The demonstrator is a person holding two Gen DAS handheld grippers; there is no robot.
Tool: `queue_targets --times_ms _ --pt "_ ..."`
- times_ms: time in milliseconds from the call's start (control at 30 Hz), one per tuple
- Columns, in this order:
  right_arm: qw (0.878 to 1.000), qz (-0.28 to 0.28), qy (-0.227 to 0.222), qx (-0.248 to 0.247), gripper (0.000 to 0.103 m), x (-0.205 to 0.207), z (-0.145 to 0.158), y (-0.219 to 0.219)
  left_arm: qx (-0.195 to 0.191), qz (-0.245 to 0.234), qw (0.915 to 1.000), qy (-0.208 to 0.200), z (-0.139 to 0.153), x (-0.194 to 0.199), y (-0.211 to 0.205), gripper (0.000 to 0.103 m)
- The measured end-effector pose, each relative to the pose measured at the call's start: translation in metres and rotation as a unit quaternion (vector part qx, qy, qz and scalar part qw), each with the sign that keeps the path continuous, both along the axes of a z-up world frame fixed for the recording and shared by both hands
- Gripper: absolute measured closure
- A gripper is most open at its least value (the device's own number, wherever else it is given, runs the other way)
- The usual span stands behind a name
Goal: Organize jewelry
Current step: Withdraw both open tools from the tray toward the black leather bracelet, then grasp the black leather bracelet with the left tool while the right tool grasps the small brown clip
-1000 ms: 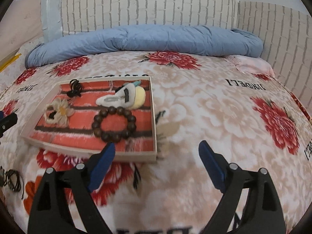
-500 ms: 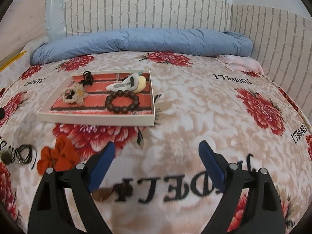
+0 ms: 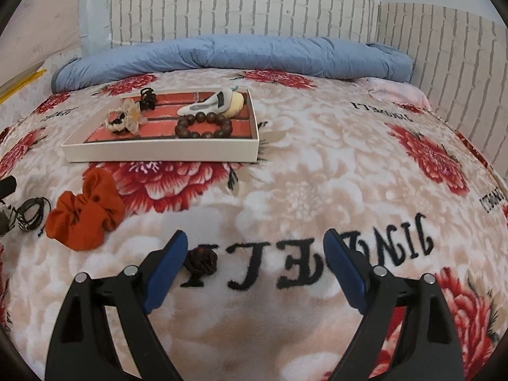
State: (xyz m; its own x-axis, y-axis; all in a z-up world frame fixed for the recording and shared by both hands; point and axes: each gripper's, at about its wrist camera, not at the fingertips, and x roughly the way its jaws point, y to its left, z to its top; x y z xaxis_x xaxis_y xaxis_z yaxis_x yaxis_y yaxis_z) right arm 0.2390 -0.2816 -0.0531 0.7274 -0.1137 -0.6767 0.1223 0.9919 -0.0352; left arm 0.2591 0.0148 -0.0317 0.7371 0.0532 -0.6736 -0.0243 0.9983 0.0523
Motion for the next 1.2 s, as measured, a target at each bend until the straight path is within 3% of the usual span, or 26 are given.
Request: queue_targets --times_ms 133,333,400,500,633,933,1200 --pt "1.0 0.002 -0.004 0.012 0.018 0.001 -0.002 -0.002 -0.014 -0.004 0.9999 0.009 -0.014 0.008 0.0 0.005" --pt "1.0 0.01 0.009 0.005 0.019 0.006 -0.01 0.003 0.006 -0.015 0.9997 0.018 -0.029 0.006 -0.007 0.005" --pt "1.0 0.017 0.019 0.005 0.027 0.009 -0.013 0.005 0.01 -0.017 0.9997 0.015 -0.03 0.005 -0.009 0.006" --pt "0.999 0.019 0.029 0.006 0.027 0.012 -0.016 0.007 0.011 -0.022 0.9997 0.01 -0.028 0.003 -0.011 0.006" --pt "0.999 0.019 0.038 0.023 0.034 0.015 -0.019 0.004 0.01 -0.03 0.9992 0.026 -0.034 0.006 -0.013 0.013" --pt "0.999 0.028 0.038 0.015 0.042 0.015 -0.021 0.011 -0.017 -0.047 0.9968 0.062 -0.048 0.017 -0.011 0.042" --pt "0.998 0.031 0.047 0.026 0.042 0.018 -0.024 0.009 0.005 -0.054 0.9953 0.08 -0.057 0.018 -0.019 0.043"
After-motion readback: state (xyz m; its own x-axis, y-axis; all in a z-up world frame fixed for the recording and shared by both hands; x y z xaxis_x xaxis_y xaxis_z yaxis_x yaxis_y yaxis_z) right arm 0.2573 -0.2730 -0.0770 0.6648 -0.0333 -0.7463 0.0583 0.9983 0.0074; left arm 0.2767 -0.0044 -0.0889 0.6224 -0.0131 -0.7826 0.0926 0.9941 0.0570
